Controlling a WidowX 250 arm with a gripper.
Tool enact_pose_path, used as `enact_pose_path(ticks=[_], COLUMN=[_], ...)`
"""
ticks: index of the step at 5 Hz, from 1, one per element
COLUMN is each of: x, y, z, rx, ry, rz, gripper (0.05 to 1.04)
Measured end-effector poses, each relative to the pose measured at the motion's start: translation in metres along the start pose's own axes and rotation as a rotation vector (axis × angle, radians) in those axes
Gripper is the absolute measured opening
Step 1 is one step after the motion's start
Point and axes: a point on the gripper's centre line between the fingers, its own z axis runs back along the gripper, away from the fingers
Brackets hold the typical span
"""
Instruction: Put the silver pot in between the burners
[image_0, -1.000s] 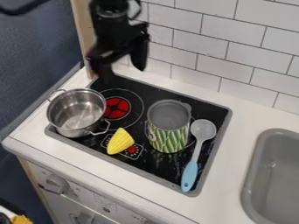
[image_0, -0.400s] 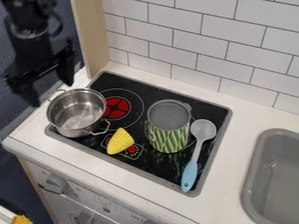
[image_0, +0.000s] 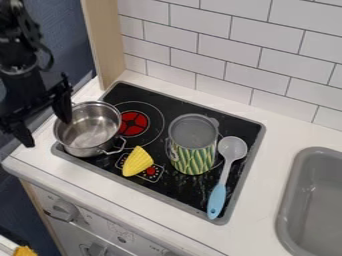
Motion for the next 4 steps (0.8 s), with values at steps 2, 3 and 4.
enact_pose_path(ticks=[2, 3, 4], x=[-0.007, -0.008, -0.008], y=[-0.014, -0.011, -0.016], z=[-0.034, -0.051, -0.054], rx=[0.026, 0.069, 0.032], ry=[-0.02, -0.038, -0.033], rz=[-0.03, -0.039, -0.031], gripper=[0.999, 0.963, 0.676])
